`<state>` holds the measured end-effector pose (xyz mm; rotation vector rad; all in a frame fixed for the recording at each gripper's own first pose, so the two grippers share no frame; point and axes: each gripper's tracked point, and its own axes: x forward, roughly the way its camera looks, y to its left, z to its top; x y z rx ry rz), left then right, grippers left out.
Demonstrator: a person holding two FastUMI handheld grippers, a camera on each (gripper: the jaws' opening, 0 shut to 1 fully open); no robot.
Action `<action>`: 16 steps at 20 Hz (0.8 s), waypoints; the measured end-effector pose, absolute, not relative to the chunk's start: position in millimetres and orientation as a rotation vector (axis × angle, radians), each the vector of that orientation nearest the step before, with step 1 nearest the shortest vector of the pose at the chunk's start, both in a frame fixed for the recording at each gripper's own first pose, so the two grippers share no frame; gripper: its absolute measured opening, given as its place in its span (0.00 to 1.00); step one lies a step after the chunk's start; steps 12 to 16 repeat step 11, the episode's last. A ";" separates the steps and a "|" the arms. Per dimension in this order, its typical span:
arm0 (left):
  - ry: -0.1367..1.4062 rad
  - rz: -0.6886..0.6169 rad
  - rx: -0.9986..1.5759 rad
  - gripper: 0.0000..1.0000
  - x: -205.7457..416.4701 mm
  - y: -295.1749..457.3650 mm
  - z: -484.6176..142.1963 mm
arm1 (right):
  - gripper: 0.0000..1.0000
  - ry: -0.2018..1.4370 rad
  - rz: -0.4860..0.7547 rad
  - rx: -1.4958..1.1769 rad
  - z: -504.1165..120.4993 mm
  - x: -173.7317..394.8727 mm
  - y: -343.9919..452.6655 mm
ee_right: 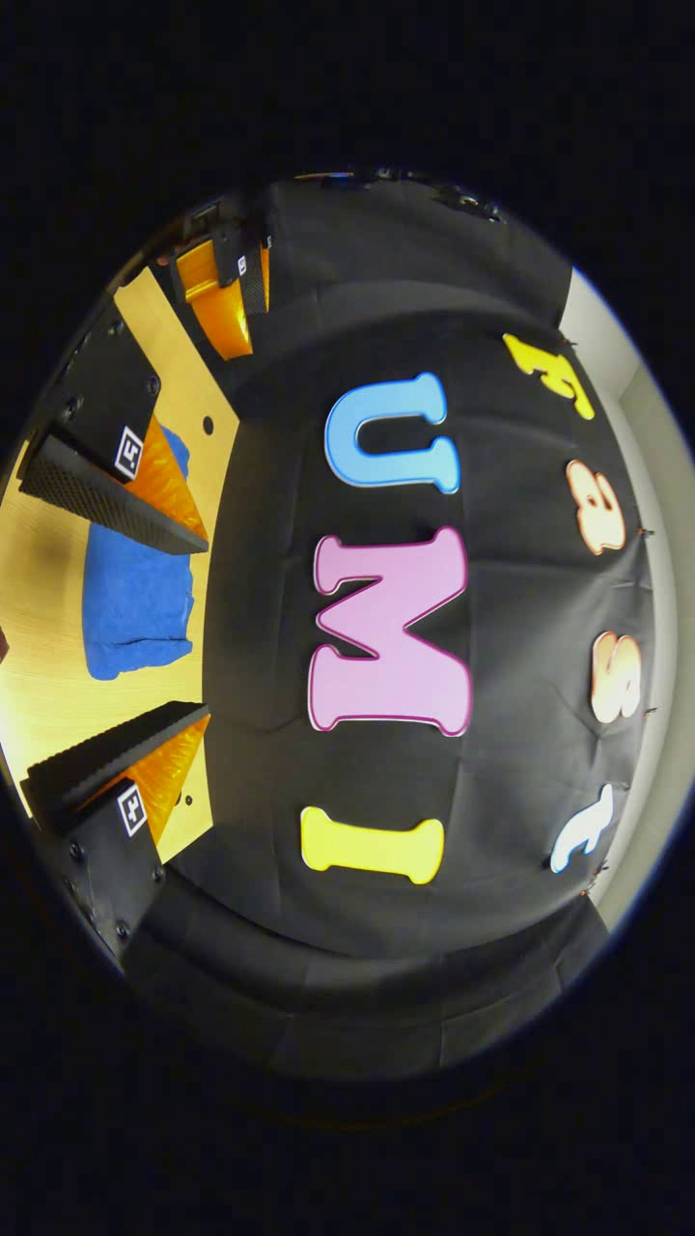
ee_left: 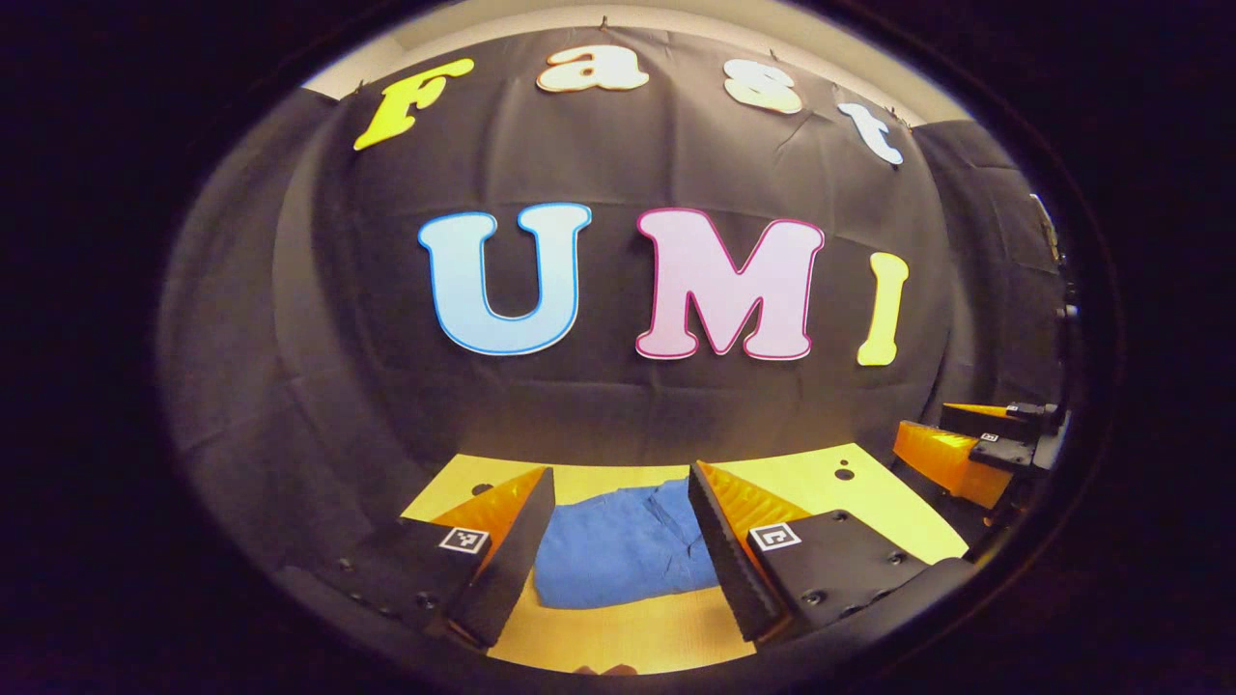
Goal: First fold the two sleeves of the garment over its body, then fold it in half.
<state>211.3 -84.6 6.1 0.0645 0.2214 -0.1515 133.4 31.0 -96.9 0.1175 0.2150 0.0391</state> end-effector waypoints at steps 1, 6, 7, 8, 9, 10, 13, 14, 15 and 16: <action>0.192 -0.164 0.053 0.78 194.0 -89.2 9.7 | 0.97 0.196 0.030 0.119 -89.1 117.2 30.5; 0.109 -0.172 0.059 0.80 127.0 -90.5 15.9 | 0.97 0.152 -0.004 0.106 -67.4 45.3 31.1; 0.098 -0.167 0.072 0.78 115.3 -89.0 16.4 | 0.98 0.147 -0.004 0.104 -64.7 35.8 29.0; 0.087 -0.164 0.090 0.78 105.1 -89.3 16.1 | 0.97 0.131 0.000 0.099 -58.1 23.3 33.7; 0.072 -0.160 0.099 0.79 95.3 -88.9 16.7 | 0.97 0.117 0.002 0.091 -52.8 16.8 33.5; 0.056 -0.162 0.101 0.80 87.2 -91.9 19.1 | 0.97 0.113 0.006 0.088 -52.7 9.6 32.9; 0.050 -0.163 0.095 0.80 79.9 -94.5 19.8 | 0.97 0.111 0.015 0.093 -51.3 4.5 33.4; 0.050 -0.163 0.095 0.80 79.9 -94.5 19.8 | 0.97 0.111 0.015 0.093 -51.3 4.5 33.4; 0.050 -0.163 0.095 0.80 79.9 -94.5 19.8 | 0.97 0.111 0.015 0.093 -51.3 4.5 33.4; 0.050 -0.163 0.095 0.80 79.9 -94.5 19.8 | 0.97 0.111 0.015 0.093 -51.3 4.5 33.4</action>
